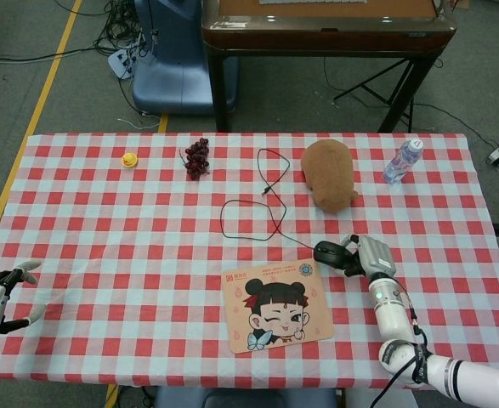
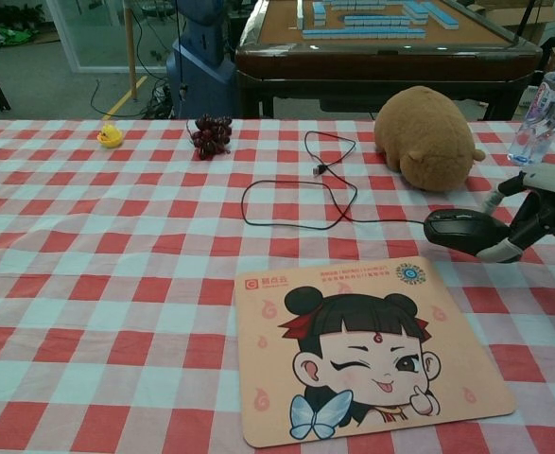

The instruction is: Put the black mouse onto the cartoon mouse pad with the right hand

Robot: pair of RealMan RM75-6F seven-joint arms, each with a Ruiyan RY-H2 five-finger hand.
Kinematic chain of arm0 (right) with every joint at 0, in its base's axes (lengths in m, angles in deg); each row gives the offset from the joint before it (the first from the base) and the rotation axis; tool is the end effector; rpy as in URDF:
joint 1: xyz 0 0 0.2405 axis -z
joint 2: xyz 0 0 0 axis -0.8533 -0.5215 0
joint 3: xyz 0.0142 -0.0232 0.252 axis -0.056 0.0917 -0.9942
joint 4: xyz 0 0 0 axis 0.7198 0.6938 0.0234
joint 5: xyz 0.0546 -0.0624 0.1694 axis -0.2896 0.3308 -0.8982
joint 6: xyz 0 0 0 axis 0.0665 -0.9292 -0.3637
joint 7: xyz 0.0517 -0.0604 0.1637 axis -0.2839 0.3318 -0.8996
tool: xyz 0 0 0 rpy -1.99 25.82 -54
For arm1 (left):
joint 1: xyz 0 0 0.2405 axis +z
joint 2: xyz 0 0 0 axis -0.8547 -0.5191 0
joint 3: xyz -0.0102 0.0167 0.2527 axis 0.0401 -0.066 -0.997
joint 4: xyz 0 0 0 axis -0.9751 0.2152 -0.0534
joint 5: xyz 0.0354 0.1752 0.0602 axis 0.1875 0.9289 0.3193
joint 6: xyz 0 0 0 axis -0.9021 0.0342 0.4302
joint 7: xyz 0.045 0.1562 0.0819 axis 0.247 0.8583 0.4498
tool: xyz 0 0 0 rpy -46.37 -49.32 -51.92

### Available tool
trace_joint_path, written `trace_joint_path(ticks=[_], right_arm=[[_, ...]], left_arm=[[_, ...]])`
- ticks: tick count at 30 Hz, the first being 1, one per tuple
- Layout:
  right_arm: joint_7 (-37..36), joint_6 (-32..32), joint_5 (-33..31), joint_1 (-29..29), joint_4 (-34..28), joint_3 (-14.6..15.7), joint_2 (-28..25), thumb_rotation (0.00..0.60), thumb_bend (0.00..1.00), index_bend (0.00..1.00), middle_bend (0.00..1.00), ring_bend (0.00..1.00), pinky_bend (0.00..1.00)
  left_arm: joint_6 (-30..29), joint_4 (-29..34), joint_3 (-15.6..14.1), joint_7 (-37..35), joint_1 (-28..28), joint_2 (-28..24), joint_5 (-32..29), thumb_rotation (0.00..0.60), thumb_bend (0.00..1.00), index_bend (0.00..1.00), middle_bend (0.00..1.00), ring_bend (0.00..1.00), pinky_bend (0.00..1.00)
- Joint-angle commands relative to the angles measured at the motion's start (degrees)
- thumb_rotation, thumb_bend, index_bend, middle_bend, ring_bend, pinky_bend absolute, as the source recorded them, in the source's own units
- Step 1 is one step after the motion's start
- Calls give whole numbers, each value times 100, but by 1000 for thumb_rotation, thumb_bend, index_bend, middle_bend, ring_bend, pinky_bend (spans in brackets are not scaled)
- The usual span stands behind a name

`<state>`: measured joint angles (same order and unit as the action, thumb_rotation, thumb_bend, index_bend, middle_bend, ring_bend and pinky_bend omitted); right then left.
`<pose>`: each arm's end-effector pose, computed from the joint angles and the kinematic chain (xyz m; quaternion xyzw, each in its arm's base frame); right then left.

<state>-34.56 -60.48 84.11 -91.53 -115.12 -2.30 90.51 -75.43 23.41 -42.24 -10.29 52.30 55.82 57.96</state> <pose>-0.2407 -0.3395 0.0183 0.5521 -0.6110 0.2773 0.4949 -0.2968 0.2213 0.1920 -0.6062 -0.3935 -0.4067 0.5588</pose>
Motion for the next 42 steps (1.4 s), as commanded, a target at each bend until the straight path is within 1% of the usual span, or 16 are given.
trace_joint_path(ticks=[1, 10, 15, 20, 27, 37, 39, 42], right_arm=[[168, -174, 186, -32, -118, 179, 64, 600, 215, 457, 1000, 1000, 1000], [767, -645, 858, -104, -487, 693, 218, 600, 214, 457, 1000, 1000, 1000], [1132, -788, 1077, -165, -686, 900, 267, 600, 214, 457, 1000, 1000, 1000], [1462, -948, 1288, -217, -734, 1061, 422, 600, 214, 457, 1000, 1000, 1000], [1530, -967, 1531, -232, -563, 1157, 745, 600, 214, 457, 1000, 1000, 1000], [1182, -689, 1840, -204, -129, 1202, 1217, 600, 211, 457, 1000, 1000, 1000], [1087, -616, 1911, -194, -118, 1217, 1230, 600, 181, 457, 1000, 1000, 1000], [1010, -584, 2006, -168, -134, 1228, 1192, 600, 66, 428, 1000, 1000, 1000]], left_arm=[[5, -6, 6, -17, -1, -5, -15, 600, 221, 285, 443, 384, 546], [-7, -16, 20, -70, 10, -25, -44, 600, 221, 285, 444, 384, 546], [6, -14, 23, -84, 10, -36, -61, 600, 221, 285, 443, 384, 546], [-6, -16, 33, -113, 17, -51, -74, 600, 221, 285, 443, 384, 546], [2, -26, 44, -142, 21, -64, -105, 600, 221, 285, 443, 384, 546], [-2, -40, 65, -201, 29, -86, -138, 600, 221, 285, 443, 384, 546], [-4, -39, 66, -208, 31, -89, -137, 600, 221, 285, 443, 384, 546], [-10, -41, 70, -226, 35, -95, -141, 600, 221, 285, 443, 384, 546]])
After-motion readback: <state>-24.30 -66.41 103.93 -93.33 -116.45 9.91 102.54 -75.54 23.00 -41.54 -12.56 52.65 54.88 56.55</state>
